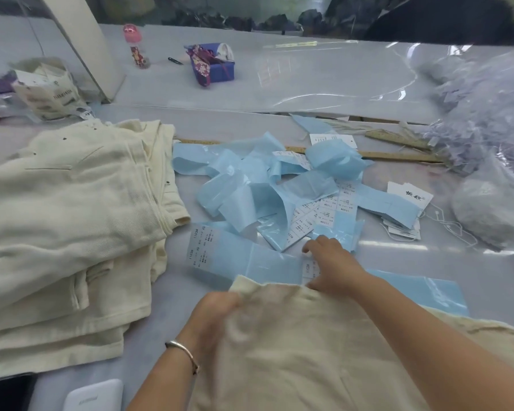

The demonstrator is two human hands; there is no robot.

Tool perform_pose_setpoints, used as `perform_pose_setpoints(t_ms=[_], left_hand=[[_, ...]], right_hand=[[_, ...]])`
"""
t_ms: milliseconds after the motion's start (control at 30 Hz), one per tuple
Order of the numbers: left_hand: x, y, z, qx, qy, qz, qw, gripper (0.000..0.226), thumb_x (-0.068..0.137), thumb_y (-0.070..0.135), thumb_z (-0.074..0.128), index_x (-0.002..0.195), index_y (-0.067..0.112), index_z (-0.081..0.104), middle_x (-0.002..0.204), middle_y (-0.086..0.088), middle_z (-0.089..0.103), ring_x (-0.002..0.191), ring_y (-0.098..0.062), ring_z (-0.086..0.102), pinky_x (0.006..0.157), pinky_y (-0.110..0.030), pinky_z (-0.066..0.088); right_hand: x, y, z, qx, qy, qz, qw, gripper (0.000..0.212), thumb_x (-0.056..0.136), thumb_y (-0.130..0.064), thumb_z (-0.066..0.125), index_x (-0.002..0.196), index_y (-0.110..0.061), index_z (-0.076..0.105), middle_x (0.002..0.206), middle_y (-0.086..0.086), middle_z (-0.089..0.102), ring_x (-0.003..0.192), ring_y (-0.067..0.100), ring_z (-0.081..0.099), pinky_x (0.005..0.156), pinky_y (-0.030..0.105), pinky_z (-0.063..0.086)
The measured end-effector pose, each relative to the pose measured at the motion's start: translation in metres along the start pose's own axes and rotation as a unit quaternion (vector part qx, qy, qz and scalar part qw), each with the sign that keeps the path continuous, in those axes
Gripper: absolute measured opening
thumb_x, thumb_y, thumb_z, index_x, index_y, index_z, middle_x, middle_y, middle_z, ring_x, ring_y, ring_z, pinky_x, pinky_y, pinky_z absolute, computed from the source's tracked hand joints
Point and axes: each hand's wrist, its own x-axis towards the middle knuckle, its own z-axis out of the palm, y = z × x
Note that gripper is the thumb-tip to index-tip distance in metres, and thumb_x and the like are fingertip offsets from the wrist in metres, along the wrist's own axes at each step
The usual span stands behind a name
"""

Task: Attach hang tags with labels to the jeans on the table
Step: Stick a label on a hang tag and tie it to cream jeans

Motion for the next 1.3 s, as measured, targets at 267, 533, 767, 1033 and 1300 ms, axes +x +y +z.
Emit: perform_pose_setpoints(t_ms=[267,533,767,1033,1300], left_hand=[[0.036,0.022,0.009,-0.334,0.097,-0.056,0.936,0.011,0.087,0.016,0.069,0.093,0.007,0.065,0.089,-0.014,0.069,0.074,-0.026,0.066,0.072,-0.036,0.056],[0.054,0.110,-0.039,-0.416,0.124,0.191,0.881,0.012,0.097,0.004,0.051,0.097,0.013,0.059,0.078,0.001,0.074,0.067,-0.011,0.071,0.054,-0.021,0.056],[0.068,0.171,-0.078,-0.300,0.061,0.196,0.932,0.060,0.081,0.064,0.058,0.122,0.019,0.059,0.119,-0.002,0.068,0.111,-0.015,0.064,0.095,-0.037,0.046],[0.093,0.124,-0.056,-0.185,0.108,0.111,0.970,0.013,0.080,0.006,0.070,0.092,0.010,0.073,0.081,-0.007,0.074,0.066,-0.019,0.069,0.058,-0.029,0.056],[0.155,0.132,-0.076,-0.010,0.444,0.141,0.885,0.039,0.088,0.011,0.054,0.126,0.005,0.052,0.113,-0.014,0.067,0.097,-0.031,0.067,0.078,-0.037,0.052]], right_hand=[[0.006,-0.011,0.000,0.022,0.005,-0.001,1.000,0.041,0.069,-0.029,0.072,0.103,-0.026,0.049,0.103,-0.004,0.046,0.104,0.018,0.043,0.078,0.028,0.038],[0.018,-0.031,-0.032,0.315,0.029,-0.031,0.948,0.034,0.072,-0.012,0.081,0.094,-0.014,0.056,0.083,0.001,0.063,0.077,0.018,0.056,0.068,0.026,0.042],[0.064,-0.104,-0.089,0.720,0.117,-0.065,0.681,0.014,0.084,0.007,0.064,0.085,-0.007,0.065,0.085,0.010,0.067,0.078,0.022,0.061,0.077,0.033,0.050],[0.119,-0.175,-0.103,0.684,0.114,-0.088,0.716,0.021,0.091,-0.012,0.064,0.112,-0.011,0.060,0.096,0.005,0.064,0.088,0.015,0.060,0.083,0.028,0.049],[0.100,-0.058,-0.037,0.228,0.220,0.190,0.929,0.060,0.078,-0.048,0.069,0.125,-0.016,0.047,0.119,0.005,0.051,0.115,0.028,0.048,0.090,0.041,0.044]])
